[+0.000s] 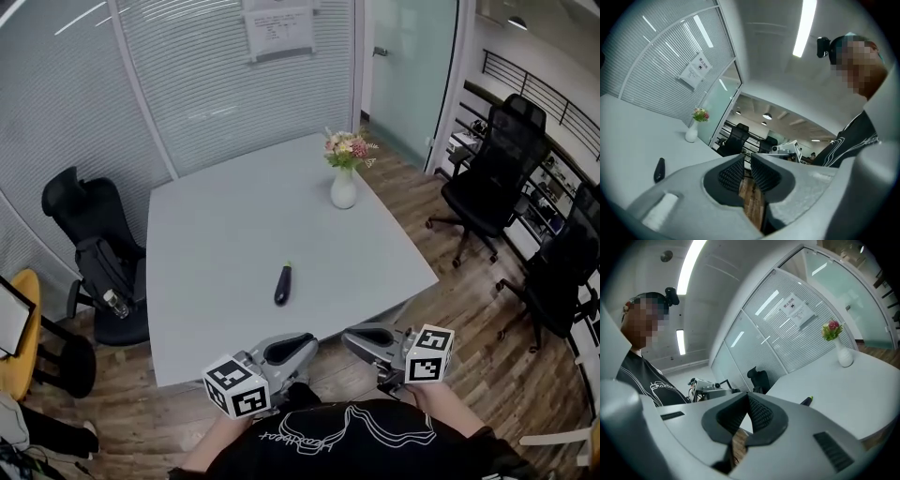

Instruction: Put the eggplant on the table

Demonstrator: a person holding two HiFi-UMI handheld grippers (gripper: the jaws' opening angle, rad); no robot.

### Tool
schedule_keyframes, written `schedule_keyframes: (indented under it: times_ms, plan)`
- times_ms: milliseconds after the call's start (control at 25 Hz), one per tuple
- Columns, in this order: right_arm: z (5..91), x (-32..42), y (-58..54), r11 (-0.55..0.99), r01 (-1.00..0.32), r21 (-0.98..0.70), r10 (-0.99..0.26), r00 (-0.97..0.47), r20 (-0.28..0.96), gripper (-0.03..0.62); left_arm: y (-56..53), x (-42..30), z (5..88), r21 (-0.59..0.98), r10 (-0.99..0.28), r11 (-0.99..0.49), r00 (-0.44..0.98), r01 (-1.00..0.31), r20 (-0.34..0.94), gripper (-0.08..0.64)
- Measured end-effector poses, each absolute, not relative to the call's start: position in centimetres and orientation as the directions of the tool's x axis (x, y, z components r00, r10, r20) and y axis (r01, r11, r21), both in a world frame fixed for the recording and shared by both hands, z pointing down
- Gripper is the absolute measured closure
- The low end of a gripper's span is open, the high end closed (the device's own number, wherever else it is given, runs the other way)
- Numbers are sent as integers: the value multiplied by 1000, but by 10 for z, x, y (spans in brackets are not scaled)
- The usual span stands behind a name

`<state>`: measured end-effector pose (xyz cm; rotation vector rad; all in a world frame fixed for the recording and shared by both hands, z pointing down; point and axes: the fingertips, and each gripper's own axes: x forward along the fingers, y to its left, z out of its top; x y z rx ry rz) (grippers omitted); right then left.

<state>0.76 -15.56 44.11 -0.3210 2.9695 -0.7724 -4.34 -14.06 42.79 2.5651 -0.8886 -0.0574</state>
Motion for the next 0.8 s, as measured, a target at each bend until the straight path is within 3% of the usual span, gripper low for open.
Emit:
schedule_keyframes:
  times_ms: [200, 800]
  plan:
    - [438, 9, -139, 877, -180, -445, -189, -982, 24, 583, -126, -34, 423, 344, -593, -734, 800, -586, 97, 536]
    - [454, 20, -136, 886, -181, -427, -174, -983, 55, 583, -122, -27, 434, 297, -643, -710, 760, -639, 98, 538]
